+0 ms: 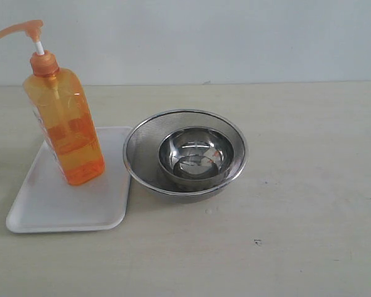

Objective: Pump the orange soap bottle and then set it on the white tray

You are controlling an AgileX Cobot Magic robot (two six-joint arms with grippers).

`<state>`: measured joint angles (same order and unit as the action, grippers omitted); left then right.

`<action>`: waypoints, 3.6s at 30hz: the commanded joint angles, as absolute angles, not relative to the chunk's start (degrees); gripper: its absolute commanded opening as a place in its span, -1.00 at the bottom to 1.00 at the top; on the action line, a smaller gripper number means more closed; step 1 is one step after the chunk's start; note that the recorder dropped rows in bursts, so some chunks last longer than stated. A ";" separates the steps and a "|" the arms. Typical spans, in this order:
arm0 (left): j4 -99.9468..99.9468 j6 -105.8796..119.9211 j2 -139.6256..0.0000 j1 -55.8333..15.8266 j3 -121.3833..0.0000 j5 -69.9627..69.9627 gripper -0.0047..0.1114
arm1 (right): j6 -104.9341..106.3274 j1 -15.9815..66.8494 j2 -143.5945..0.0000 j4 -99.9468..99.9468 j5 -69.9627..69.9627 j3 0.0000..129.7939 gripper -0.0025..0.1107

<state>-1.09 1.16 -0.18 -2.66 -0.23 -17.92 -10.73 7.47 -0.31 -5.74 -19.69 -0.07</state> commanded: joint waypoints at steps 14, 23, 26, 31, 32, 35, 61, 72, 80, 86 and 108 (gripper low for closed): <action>-1.52 1.55 0.00 -2.55 0.00 -17.81 -0.84 | -9.92 3.95 0.00 -5.95 -19.97 0.00 -0.91; -1.52 1.55 0.00 -2.55 0.00 -17.81 -0.84 | -9.92 3.95 0.00 -5.95 -19.97 0.00 -0.91; -1.52 1.55 0.00 -2.55 0.00 -17.81 -0.84 | -9.92 3.95 0.00 -5.95 -19.97 0.00 -0.91; -1.52 1.55 0.00 -2.55 0.00 -17.81 -0.84 | -9.92 3.95 0.00 -5.95 -19.97 0.00 -0.91; -1.52 1.55 0.00 -2.55 0.00 -17.81 -0.84 | -9.92 3.95 0.00 -5.95 -19.97 0.00 -0.91; -1.52 1.55 0.00 -2.55 0.00 -17.81 -0.84 | -9.92 3.95 0.00 -5.95 -19.97 0.00 -0.91; -1.52 1.55 0.00 -2.55 0.00 -17.81 -0.84 | -9.93 3.95 0.00 -5.97 -19.97 0.00 -0.91; -1.52 1.55 0.00 -2.55 0.00 -17.81 -0.84 | -9.93 3.95 0.00 -5.97 -19.52 0.00 -0.91; -1.52 1.55 0.00 -2.55 0.00 -17.81 -0.84 | -9.93 3.95 0.00 -5.97 -19.52 0.00 -0.91; 0.46 3.99 0.00 -2.55 0.00 -17.81 -0.84 | -9.93 3.95 0.00 -5.97 -19.52 0.00 -0.91; -7.32 -8.45 0.00 -2.55 -5.54 5.91 -0.84 | -9.93 3.95 0.00 -5.97 -19.52 0.00 -0.91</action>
<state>-6.65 -7.38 -0.18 -2.66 -5.05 2.80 -10.14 4.04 -0.31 -5.74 -20.24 -0.07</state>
